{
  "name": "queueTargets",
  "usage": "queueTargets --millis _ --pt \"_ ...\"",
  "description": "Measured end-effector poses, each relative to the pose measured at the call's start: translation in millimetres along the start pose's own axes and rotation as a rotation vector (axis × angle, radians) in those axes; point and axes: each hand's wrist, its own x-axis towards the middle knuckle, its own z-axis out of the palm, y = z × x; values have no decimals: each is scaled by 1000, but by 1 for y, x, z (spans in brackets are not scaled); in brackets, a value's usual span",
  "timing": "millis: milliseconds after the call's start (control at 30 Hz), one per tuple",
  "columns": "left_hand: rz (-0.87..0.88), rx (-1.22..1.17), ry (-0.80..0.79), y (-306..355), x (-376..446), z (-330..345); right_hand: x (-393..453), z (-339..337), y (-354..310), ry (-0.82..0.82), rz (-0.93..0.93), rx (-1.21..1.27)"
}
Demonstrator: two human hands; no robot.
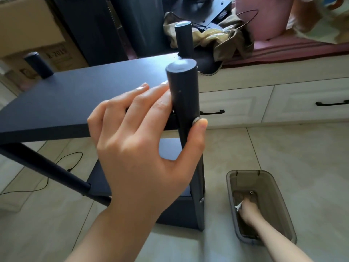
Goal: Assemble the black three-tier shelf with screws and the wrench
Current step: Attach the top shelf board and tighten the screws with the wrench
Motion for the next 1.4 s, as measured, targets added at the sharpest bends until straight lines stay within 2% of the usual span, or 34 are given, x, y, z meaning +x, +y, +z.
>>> queueTargets --millis 267,433,567,667,800,933,1067,1233,1400 --pt "-1 1 14 1 1 3 -13 -18 -11 -44 -56 -93" --pt "-21 -2 -16 3 2 0 -33 -72 -40 9 -62 -130" --pt "-52 1 -67 4 2 -6 -74 -131 -75 41 -231 -180" --pt "-92 -3 -107 6 4 -9 -121 -167 -99 47 -370 -76" --pt "-168 -45 -180 14 9 -18 -206 -200 -129 -23 -600 300" --pt "-294 -156 -264 20 16 -29 -278 -225 -135 -56 -742 473" --pt "-387 -186 -360 23 26 -36 -311 -228 -130 -75 -697 685" --pt "-432 -205 -420 29 35 -38 -313 -215 -149 -67 -626 777" --pt "-434 -187 -416 29 42 -34 -306 -207 -183 -313 -442 995"
